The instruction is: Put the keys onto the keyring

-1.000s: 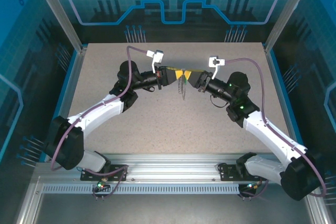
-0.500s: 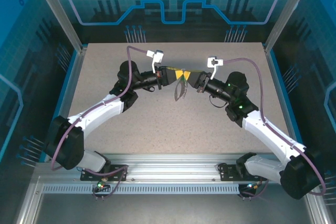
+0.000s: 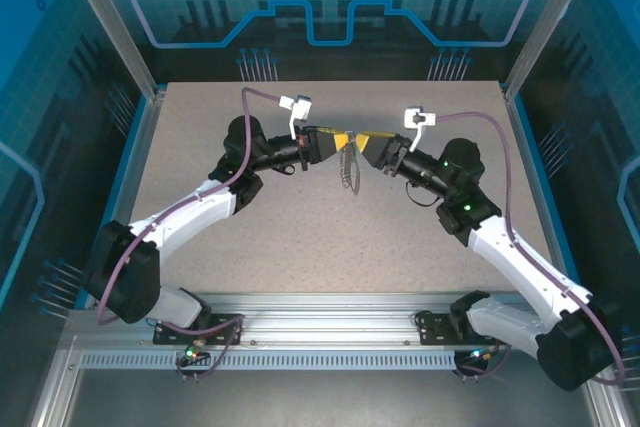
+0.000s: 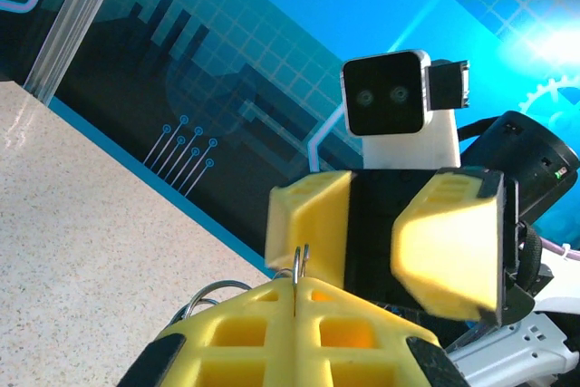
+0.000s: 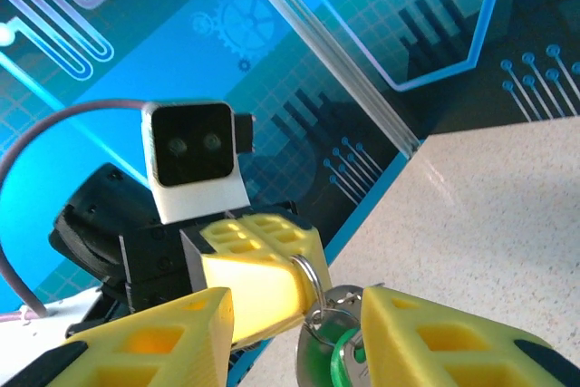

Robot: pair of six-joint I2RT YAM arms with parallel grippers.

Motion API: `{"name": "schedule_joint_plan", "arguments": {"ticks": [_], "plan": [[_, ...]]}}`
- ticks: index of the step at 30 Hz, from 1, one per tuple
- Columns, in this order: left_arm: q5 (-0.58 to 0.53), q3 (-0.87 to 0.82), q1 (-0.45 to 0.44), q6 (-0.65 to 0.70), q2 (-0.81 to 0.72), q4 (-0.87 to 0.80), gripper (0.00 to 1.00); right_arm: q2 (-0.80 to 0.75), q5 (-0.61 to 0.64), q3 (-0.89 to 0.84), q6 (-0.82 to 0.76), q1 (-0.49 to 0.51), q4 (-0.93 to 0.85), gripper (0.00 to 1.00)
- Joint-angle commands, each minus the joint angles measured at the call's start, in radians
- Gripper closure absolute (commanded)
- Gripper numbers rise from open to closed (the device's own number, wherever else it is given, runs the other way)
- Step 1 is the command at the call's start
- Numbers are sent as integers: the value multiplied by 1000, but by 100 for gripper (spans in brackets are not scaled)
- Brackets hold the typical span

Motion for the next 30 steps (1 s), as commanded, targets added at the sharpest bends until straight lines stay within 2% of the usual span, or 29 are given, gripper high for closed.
{"name": "schedule_joint_plan", "arguments": {"ticks": [1,9,20,30], "plan": [[7,-9,11,-29,1,76,100,-37,14,-25,-19,-18,-9,57],[11,-16,18,-89,20,147,100,-28,1,-65,-4,-11,7,57],[11,-21,19,-102,23,162,100,35,12,-32,-35,51,7,57],[13,-22,21,-118,26,183,100,73,46,-19,-56,65,-12,60]]}}
